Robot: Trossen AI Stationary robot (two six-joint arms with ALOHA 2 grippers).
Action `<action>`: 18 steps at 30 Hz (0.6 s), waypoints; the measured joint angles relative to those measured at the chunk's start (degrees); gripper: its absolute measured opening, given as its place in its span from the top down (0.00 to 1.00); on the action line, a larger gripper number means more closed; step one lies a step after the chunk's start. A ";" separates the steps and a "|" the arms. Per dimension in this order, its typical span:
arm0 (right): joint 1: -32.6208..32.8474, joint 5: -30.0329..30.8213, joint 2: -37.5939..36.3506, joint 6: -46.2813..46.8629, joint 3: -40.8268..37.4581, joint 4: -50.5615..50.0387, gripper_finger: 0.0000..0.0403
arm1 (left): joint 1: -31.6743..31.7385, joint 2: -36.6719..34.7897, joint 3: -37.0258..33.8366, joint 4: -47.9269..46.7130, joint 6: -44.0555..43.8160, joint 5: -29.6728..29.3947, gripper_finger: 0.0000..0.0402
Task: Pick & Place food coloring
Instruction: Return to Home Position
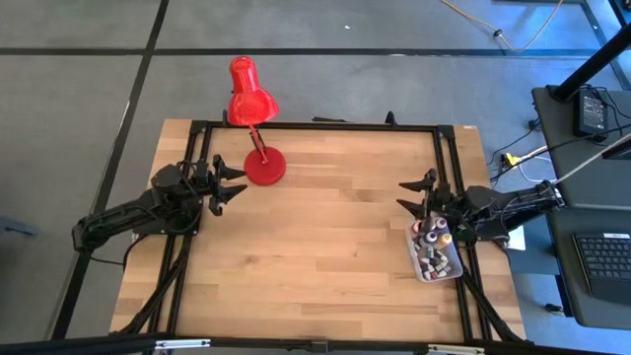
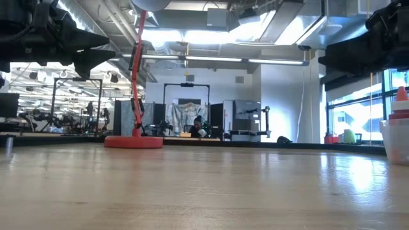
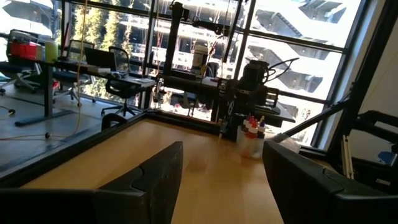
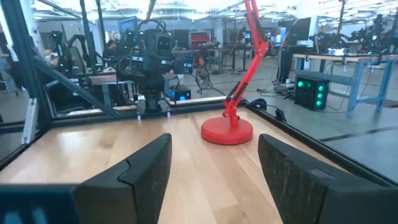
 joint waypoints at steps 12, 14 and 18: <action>-0.02 -0.22 0.39 -10.52 0.00 -0.08 0.40 | 0.00 0.00 0.00 0.00 0.00 -0.01 0.46; -0.02 -0.22 0.40 -10.57 0.00 -0.08 0.40 | 0.00 0.00 0.00 0.00 0.00 -0.01 0.47; -0.02 -0.22 0.42 -10.57 0.02 -0.10 0.40 | 0.00 0.00 0.00 -0.01 0.00 0.00 0.46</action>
